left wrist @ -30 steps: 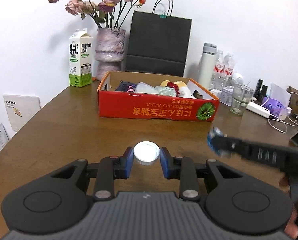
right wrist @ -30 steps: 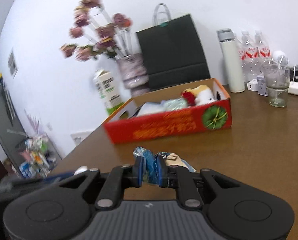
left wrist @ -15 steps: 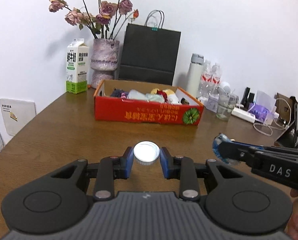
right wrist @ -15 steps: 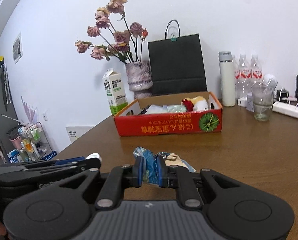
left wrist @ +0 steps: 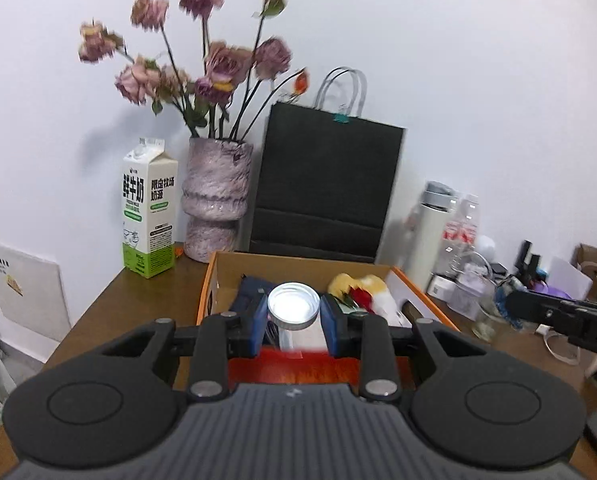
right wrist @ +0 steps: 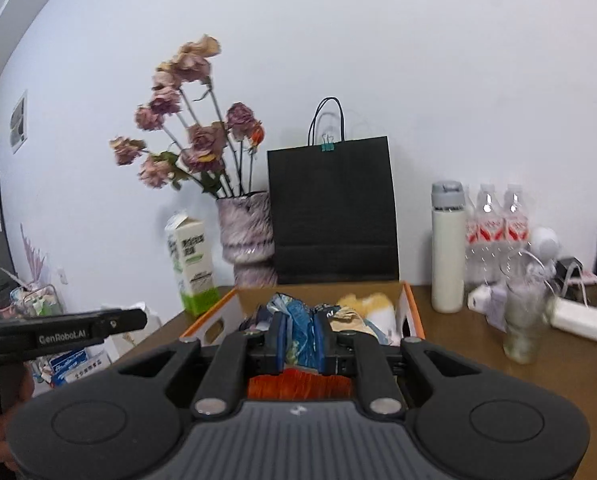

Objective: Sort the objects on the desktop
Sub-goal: 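Drop the blue packet into the box with the right tool while the left tool drops the cap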

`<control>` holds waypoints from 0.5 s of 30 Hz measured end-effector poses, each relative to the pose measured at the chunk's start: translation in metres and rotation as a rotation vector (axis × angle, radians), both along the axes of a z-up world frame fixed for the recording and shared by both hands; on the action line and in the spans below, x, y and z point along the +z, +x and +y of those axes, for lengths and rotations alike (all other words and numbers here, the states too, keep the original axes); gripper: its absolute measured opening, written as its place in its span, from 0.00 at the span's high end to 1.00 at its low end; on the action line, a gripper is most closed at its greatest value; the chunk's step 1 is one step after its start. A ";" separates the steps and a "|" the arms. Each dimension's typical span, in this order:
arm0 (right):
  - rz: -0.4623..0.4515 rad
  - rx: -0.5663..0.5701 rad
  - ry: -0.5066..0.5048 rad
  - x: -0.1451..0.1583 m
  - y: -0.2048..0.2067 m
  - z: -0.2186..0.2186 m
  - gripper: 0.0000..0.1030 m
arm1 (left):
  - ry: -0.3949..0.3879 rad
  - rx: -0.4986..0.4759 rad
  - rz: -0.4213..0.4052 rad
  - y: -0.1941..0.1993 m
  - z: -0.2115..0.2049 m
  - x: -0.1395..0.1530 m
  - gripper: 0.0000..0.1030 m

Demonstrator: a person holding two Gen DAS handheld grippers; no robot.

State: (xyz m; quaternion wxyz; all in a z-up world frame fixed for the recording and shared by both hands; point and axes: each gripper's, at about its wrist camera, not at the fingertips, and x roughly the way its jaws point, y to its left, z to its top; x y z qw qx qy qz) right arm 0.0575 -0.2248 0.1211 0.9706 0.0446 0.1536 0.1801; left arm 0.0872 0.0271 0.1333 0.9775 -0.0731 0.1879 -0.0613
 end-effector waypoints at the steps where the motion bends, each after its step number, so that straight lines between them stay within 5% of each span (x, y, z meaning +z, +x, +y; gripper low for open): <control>1: 0.010 0.005 0.007 0.003 0.016 0.001 0.87 | -0.013 -0.013 0.018 0.016 0.001 0.000 0.72; 6: 0.132 0.068 0.069 0.007 0.107 0.016 0.87 | -0.053 -0.041 0.141 0.109 -0.005 -0.004 0.72; 12: 0.343 0.122 0.136 -0.020 0.226 0.046 0.85 | 0.017 -0.052 0.222 0.196 -0.017 -0.021 0.69; 13: 0.376 0.123 0.134 -0.027 0.242 0.052 0.82 | 0.024 -0.024 0.237 0.209 -0.015 -0.026 0.64; 14: 0.415 0.121 0.126 -0.035 0.259 0.059 0.79 | 0.028 0.002 0.262 0.223 -0.012 -0.033 0.46; 15: 0.455 0.108 0.114 -0.043 0.274 0.066 0.65 | 0.026 0.031 0.286 0.233 -0.007 -0.039 0.39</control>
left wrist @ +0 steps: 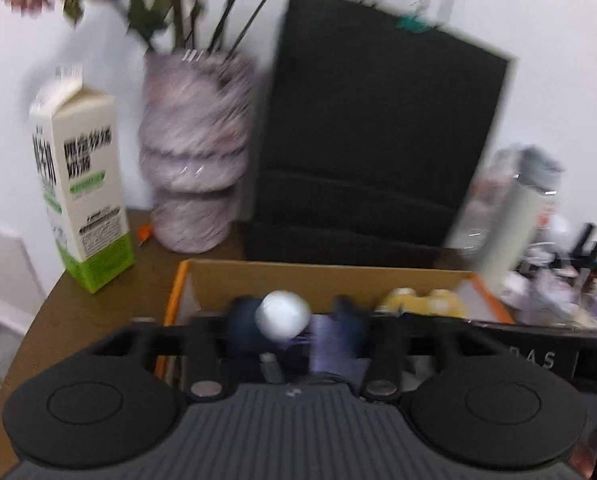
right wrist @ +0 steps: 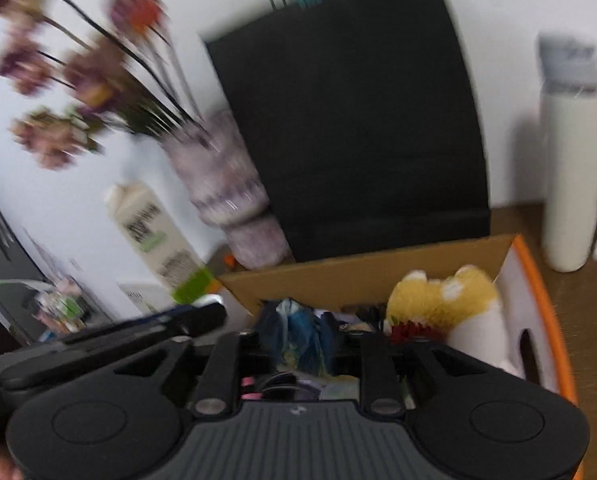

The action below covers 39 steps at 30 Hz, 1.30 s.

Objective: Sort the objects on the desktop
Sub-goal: 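Drop the blue packet into the box with the right tool while the left tool drops the cap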

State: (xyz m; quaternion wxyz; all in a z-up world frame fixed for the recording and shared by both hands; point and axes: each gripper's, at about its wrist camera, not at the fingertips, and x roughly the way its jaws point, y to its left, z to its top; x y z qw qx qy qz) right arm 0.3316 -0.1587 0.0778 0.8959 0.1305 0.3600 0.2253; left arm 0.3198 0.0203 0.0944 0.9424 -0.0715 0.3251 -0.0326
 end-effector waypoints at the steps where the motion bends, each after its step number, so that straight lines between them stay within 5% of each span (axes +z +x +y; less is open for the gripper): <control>1: 0.033 -0.019 -0.009 -0.008 0.011 0.004 0.61 | 0.001 0.034 0.029 0.008 0.006 -0.007 0.37; 3: 0.094 -0.061 -0.044 -0.021 0.028 0.010 0.44 | -0.009 0.024 0.066 0.016 0.016 -0.014 0.33; 9: 0.073 -0.071 -0.111 -0.021 0.025 0.007 0.42 | 0.005 0.044 0.083 0.006 0.036 -0.012 0.19; 13: 0.055 -0.104 -0.158 0.001 0.015 -0.002 0.40 | -0.009 0.063 0.099 -0.005 0.045 0.006 0.16; 18: 0.046 -0.114 -0.227 0.030 -0.006 -0.014 0.29 | -0.010 0.095 0.104 -0.029 0.046 0.031 0.00; 30: -0.023 -0.142 -0.398 0.036 -0.076 -0.021 0.21 | 0.078 0.132 0.152 -0.085 0.022 0.027 0.00; 39: -0.144 -0.138 -0.406 -0.001 -0.141 -0.022 0.21 | 0.218 0.067 -0.093 -0.155 -0.009 0.009 0.00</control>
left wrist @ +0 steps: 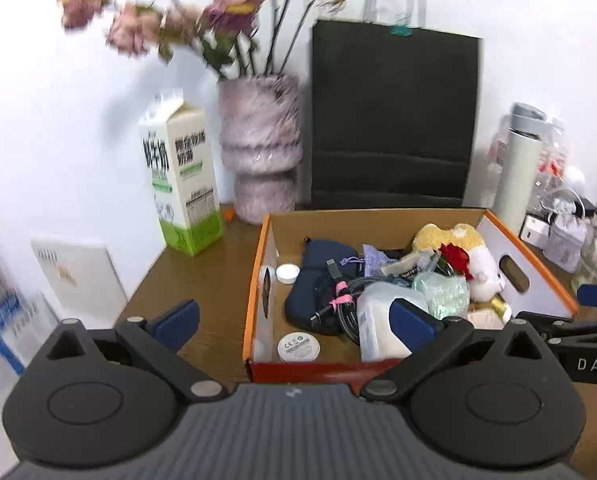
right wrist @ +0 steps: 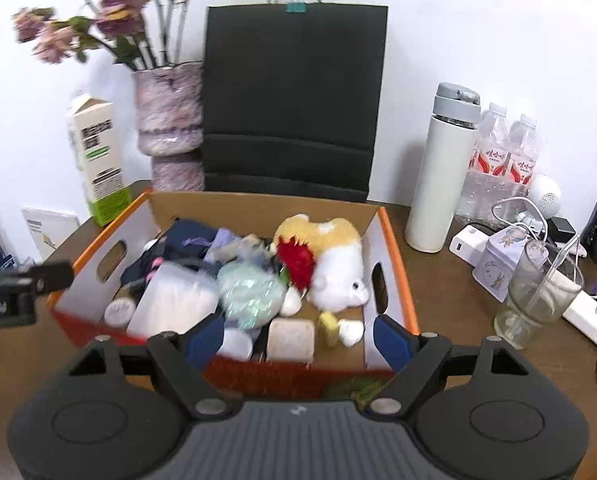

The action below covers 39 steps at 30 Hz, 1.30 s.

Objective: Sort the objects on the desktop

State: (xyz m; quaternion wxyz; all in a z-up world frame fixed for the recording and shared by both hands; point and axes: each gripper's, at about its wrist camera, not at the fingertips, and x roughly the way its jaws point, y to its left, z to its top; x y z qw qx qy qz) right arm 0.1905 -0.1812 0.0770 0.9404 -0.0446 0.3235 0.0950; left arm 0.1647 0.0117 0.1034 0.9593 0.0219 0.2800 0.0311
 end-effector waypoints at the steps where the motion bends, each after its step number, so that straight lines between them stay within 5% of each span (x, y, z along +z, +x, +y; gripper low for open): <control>1: -0.011 0.007 0.006 -0.006 -0.007 -0.001 0.21 | 0.011 -0.018 -0.006 -0.006 -0.003 -0.006 0.00; 9: 0.038 -0.016 0.109 -0.062 -0.039 -0.015 0.21 | -0.032 0.041 0.051 -0.050 -0.001 -0.060 0.00; 18: -0.013 0.024 -0.047 -0.100 -0.105 -0.007 0.20 | -0.056 0.093 0.076 -0.120 0.005 -0.089 0.00; 26: -0.020 0.030 -0.045 -0.102 -0.150 -0.006 0.10 | -0.136 0.020 0.109 -0.159 0.008 -0.100 0.00; 32: 0.032 0.043 0.024 -0.104 -0.175 -0.008 0.00 | -0.094 0.000 0.124 -0.167 -0.002 -0.102 0.00; 39: 0.040 0.007 0.045 -0.105 -0.179 -0.015 0.00 | -0.060 -0.002 0.137 -0.166 -0.007 -0.104 0.00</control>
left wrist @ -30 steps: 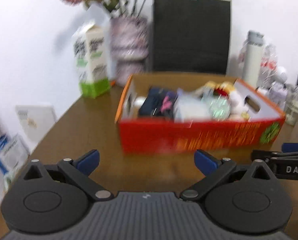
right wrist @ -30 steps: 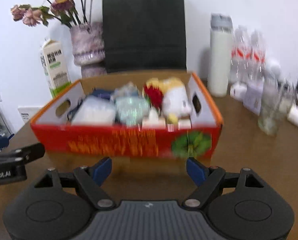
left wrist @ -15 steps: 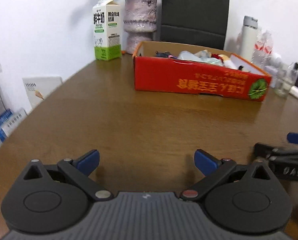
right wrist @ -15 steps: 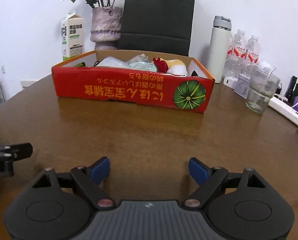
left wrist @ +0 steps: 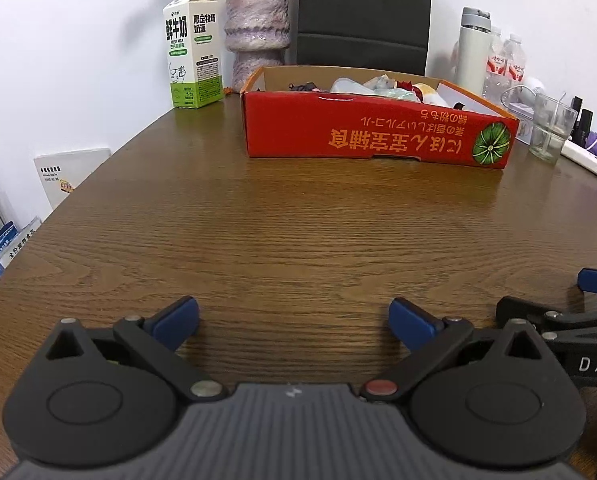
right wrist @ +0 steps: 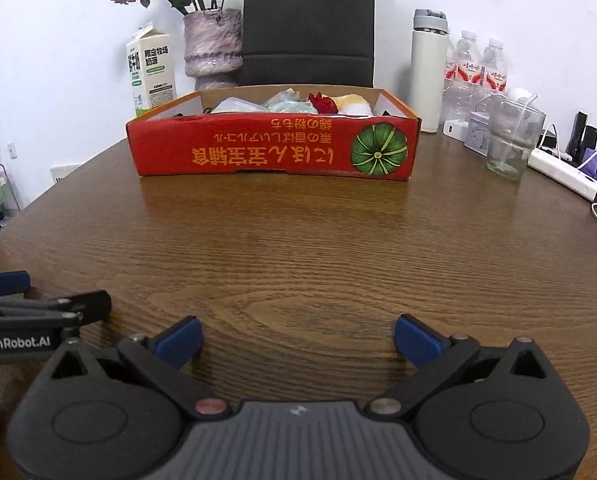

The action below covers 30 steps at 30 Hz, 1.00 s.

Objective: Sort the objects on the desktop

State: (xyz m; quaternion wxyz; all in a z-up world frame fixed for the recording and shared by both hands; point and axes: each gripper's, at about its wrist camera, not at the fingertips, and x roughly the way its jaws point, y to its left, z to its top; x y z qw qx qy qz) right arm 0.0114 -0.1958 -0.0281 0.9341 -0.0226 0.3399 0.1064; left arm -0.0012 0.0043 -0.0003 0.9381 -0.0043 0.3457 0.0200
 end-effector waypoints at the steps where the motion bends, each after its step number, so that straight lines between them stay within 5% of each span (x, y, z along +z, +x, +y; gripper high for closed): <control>1: 0.000 -0.001 -0.003 0.000 0.000 0.000 0.00 | 0.000 0.000 0.000 0.000 0.000 0.000 0.00; 30: 0.001 -0.019 -0.010 -0.001 0.005 0.000 0.00 | 0.001 -0.008 0.000 0.002 -0.002 -0.002 0.00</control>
